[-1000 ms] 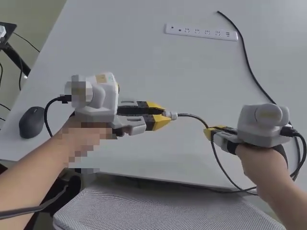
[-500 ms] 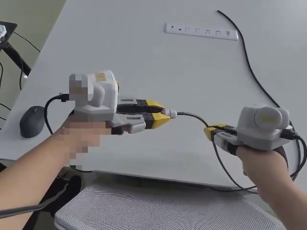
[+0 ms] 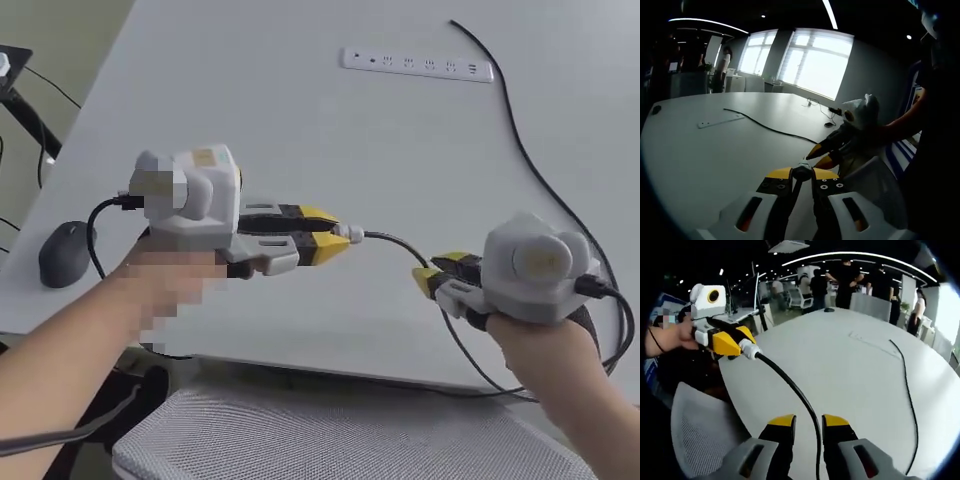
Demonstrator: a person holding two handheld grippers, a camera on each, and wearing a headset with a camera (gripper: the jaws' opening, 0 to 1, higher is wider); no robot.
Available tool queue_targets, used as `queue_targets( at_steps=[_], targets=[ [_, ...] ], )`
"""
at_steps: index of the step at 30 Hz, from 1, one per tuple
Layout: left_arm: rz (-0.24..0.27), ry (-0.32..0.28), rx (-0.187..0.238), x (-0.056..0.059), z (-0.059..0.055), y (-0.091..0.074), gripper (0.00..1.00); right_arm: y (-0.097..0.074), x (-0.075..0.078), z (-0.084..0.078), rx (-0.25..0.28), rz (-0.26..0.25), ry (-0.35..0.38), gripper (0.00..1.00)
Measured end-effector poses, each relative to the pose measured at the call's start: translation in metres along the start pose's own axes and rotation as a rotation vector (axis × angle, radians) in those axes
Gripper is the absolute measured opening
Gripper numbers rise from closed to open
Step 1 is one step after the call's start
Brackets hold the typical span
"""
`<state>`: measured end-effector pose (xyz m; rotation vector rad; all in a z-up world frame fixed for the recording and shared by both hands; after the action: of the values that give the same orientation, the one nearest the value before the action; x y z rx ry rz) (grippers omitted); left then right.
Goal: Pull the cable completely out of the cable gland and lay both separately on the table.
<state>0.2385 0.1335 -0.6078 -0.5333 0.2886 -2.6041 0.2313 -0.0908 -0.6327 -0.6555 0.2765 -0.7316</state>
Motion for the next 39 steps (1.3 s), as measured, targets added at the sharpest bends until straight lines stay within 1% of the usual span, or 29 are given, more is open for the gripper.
queue_targets(
  at_steps=[1,2,4,5,6,7,9,11,13,14,15,16,17,19,22,26,31,33,39],
  targets=[
    [0.000,0.001,-0.001,0.000,0.000,0.000,0.15,-0.002,-0.002,0.004,0.011,-0.001,-0.045,0.18],
    [-0.001,0.000,-0.002,0.000,0.000,0.000,0.15,-0.004,-0.006,0.012,0.048,0.004,-0.125,0.19],
    [-0.001,-0.002,-0.002,0.000,0.000,0.000,0.15,-0.008,-0.011,0.025,0.094,-0.002,-0.233,0.18],
    [-0.001,-0.002,-0.002,0.000,0.000,0.001,0.15,-0.008,-0.013,0.030,0.096,0.006,-0.261,0.19],
    [0.000,-0.002,-0.003,0.000,0.000,0.001,0.15,-0.008,-0.017,0.037,0.104,0.027,-0.291,0.18],
    [-0.001,-0.003,-0.004,0.000,0.000,0.001,0.15,-0.008,-0.019,0.042,0.110,0.036,-0.316,0.18],
    [-0.002,-0.003,-0.005,0.000,0.000,0.001,0.15,-0.006,-0.023,0.049,0.117,0.033,-0.374,0.18],
    [-0.002,-0.003,-0.007,0.000,0.000,0.002,0.15,-0.003,-0.027,0.055,0.105,0.038,-0.436,0.17],
    [0.001,-0.004,-0.009,0.000,0.000,0.002,0.15,0.001,-0.029,0.058,0.131,0.032,-0.485,0.16],
    [0.002,-0.004,-0.010,0.000,0.000,0.002,0.15,0.003,-0.031,0.057,0.121,0.044,-0.485,0.15],
    [0.002,-0.005,-0.008,-0.001,0.000,0.002,0.15,0.006,-0.032,0.056,0.098,0.058,-0.495,0.15],
    [0.001,-0.005,-0.007,-0.001,0.000,0.002,0.15,0.007,-0.033,0.055,0.093,0.056,-0.512,0.15],
    [0.001,-0.005,-0.008,0.000,0.000,0.002,0.15,0.008,-0.035,0.055,0.096,0.059,-0.537,0.14],
    [0.000,-0.005,-0.010,-0.001,0.000,0.002,0.15,0.009,-0.037,0.055,0.098,0.067,-0.551,0.12],
    [0.000,-0.007,-0.011,-0.001,0.000,0.002,0.15,0.011,-0.038,0.055,0.101,0.075,-0.563,0.09],
    [-0.003,-0.007,-0.011,-0.001,0.000,0.003,0.15,0.014,-0.039,0.055,0.096,0.082,-0.559,0.07],
    [-0.011,-0.006,-0.014,0.000,0.000,0.006,0.15,0.015,-0.039,0.054,0.095,0.078,-0.597,0.02],
    [-0.011,-0.004,-0.015,0.000,-0.001,0.006,0.15,0.016,-0.037,0.053,0.095,0.085,-0.587,0.02],
    [-0.011,-0.002,0.000,-0.002,0.002,0.007,0.15,0.014,-0.033,0.053,0.118,0.069,-0.533,0.01]
  ],
)
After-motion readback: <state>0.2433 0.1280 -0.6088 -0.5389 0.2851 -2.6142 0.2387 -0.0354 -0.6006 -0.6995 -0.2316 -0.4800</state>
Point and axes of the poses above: the centre of the closed fingertips' face, and the gripper's own axes: y roughly forward along the fingers, x roughly to its right, z roughly out of its top, the point moved 10 cm from there along -y, roughly backward along the fingers, and after that the axes turned 2 degrees about x, right-handed, at the moved point
